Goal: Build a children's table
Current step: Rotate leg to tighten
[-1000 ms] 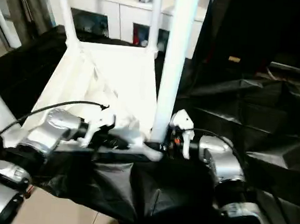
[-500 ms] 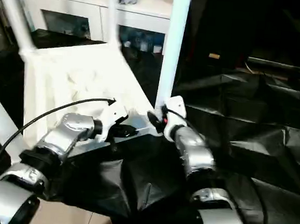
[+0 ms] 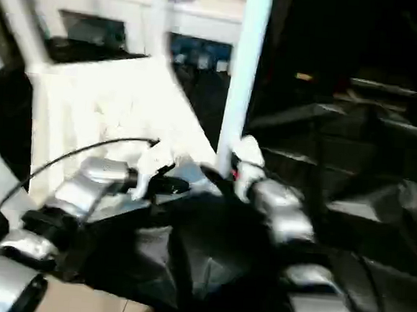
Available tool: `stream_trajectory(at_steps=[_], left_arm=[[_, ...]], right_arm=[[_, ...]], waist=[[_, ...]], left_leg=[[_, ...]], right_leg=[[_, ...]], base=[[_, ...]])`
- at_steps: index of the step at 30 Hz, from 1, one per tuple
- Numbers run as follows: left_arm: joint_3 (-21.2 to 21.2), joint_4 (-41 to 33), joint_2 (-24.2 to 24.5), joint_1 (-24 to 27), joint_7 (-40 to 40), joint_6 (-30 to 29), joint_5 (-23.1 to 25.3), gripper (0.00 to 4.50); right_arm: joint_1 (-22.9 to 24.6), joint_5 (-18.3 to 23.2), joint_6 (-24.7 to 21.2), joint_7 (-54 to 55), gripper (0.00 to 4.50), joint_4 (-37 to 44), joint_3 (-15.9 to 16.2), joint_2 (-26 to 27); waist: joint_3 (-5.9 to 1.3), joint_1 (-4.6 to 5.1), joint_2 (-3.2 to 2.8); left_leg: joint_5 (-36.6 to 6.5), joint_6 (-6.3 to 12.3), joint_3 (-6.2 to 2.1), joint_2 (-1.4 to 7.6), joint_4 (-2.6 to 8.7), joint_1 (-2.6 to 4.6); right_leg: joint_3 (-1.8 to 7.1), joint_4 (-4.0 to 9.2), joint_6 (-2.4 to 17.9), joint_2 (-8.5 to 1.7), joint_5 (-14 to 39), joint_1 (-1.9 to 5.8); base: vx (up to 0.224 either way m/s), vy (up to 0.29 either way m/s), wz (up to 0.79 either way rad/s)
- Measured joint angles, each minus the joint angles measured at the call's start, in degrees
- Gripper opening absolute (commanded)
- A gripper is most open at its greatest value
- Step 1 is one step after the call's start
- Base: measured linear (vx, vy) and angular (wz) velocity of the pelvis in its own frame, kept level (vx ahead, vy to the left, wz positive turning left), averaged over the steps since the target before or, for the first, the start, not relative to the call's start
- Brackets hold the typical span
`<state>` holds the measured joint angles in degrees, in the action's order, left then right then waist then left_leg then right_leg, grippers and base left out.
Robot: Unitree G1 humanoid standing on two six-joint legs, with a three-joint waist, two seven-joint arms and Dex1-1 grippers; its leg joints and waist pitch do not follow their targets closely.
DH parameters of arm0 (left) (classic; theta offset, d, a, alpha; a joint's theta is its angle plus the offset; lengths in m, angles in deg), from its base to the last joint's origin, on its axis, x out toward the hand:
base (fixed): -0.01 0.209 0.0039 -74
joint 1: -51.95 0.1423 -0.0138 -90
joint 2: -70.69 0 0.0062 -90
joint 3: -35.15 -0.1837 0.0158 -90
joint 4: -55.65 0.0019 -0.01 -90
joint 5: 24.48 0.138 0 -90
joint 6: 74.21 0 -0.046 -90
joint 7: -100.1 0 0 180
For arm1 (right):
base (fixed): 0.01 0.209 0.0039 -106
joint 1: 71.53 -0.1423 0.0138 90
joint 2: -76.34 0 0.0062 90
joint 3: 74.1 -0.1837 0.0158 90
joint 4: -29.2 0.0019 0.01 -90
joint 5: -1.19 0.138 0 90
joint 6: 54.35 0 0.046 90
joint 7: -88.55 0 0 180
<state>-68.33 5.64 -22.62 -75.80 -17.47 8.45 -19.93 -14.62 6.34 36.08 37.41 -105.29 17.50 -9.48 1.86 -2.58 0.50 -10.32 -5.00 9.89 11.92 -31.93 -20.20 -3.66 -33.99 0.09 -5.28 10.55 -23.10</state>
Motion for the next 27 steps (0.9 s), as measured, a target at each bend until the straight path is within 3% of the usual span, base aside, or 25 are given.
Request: stream_trajectory(at_steps=[4, 11, 13, 17, 27], left_arm=[[-1.2, -0.2, 2.9, 0.0, 6.5, 1.8, -0.6, 0.0], [-2.4, -0.2, 5.8, 0.0, 13.6, 3.2, -1.4, 0.0], [-2.6, -0.2, 6.2, 0.0, 15.1, 3.5, -1.7, 0.0], [-2.6, 0.1, 6.6, 0.0, 16.1, 3.8, -2.1, 0.0], [-2.5, 1.0, 5.7, -0.1, 14.8, 3.8, -2.5, 0.0]], right_arm=[[2.0, 1.5, -1.4, -10.5, 3.21, 3.9, 2.7, -3.9], [3.5, 2.1, -4.8, -19.6, 3.21, 6.8, 5.1, -6.6], [4.0, 2.2, -5.7, -20.6, 2.9, 7.4, 5.7, -7.0], [4.0, 2.2, -6.5, -20.9, 2.59, 8.3, 6.6, -7.4], [5.5, 2.4, -7.9, -19.1, 2.51, 10.4, 5.7, -6.3]], waist=[[0.06, -1.23, -0.07], [0.1, -2.33, -0.01], [0.13, -2.55, 0.0], [0.15, -2.53, 0.0], [0.14, -2.72, 0.01]], left_leg=[[0.1, 0.19, 0.02, 0.02, -0.07, -0.1], [0.0, -0.04, 0.02, 0.03, -0.24, -0.03], [0.0, -0.05, 0.02, 0.04, -0.23, -0.03], [0.0, -0.05, 0.02, 0.03, -0.23, -0.04], [0.0, -0.05, 0.02, 0.03, -0.26, 0.01]], right_leg=[[-0.05, 0.0, 0.1, -0.01, 0.0, -0.03], [-0.01, -0.09, 0.1, -0.03, 0.0, 0.02], [-0.02, -0.1, 0.1, -0.03, 0.0, 0.02], [-0.02, -0.1, 0.1, -0.03, 0.0, 0.02], [-0.02, -0.14, 0.1, -0.03, 0.0, 0.07]], base=[[0.0, 0.0, 0.0], [0.0, 0.0, 0.0], [0.0, 0.0, 0.0], [0.0, 0.0, 0.0], [0.0, 0.0, 0.0]])
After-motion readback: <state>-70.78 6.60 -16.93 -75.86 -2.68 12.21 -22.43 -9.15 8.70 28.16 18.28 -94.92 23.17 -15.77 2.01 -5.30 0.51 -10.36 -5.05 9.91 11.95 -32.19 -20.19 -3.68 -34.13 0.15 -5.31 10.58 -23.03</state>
